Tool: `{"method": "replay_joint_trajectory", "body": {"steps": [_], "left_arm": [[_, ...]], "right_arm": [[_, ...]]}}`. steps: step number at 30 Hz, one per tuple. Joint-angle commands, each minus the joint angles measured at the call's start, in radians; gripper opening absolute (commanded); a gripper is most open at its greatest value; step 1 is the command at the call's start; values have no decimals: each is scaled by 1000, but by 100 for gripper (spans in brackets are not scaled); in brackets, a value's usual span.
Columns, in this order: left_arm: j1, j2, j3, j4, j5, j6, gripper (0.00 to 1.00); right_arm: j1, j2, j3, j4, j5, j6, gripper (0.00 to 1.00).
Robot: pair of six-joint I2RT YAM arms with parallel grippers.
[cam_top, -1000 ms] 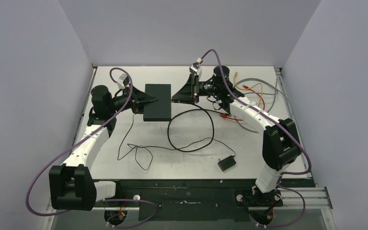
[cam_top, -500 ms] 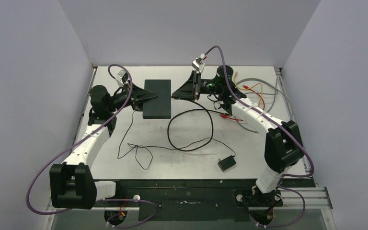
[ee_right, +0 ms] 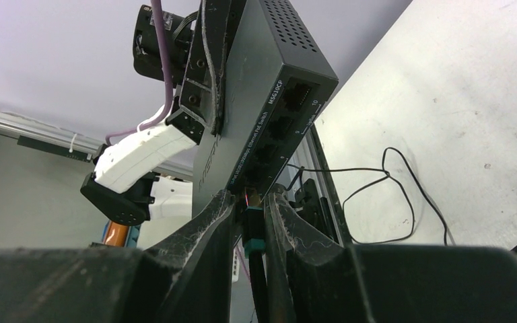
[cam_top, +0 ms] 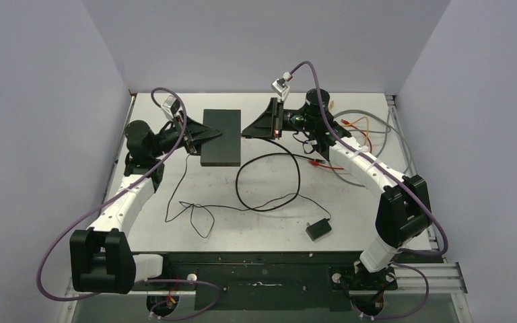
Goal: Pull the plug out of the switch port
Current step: Pull the connector from the switch port, then place the connector at the center of the board.
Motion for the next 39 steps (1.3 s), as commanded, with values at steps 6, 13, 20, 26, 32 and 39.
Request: {"method": "replay_joint_trajectory", "body": {"steps": [6, 13, 20, 26, 32, 39], "left_arm": [[32, -65, 68, 334, -78, -148, 0], [57, -82, 66, 314, -84, -133, 0], [142, -125, 42, 239, -78, -86, 0], [153, -137, 37, 205, -70, -59, 0], [148, -147, 36, 85, -56, 21, 0], [115, -160, 79, -320, -83, 287, 0]], "right_arm": [[-68, -11, -21, -199, 14, -168, 5], [-87, -20, -20, -267, 14, -217, 5], [-115, -29, -11, -338, 7, -263, 5], [-120, -37, -15, -352, -1, -275, 5], [-140, -46, -41, -232, 30, -220, 5], [-162, 6, 117, -470, 155, -438, 5]]}}
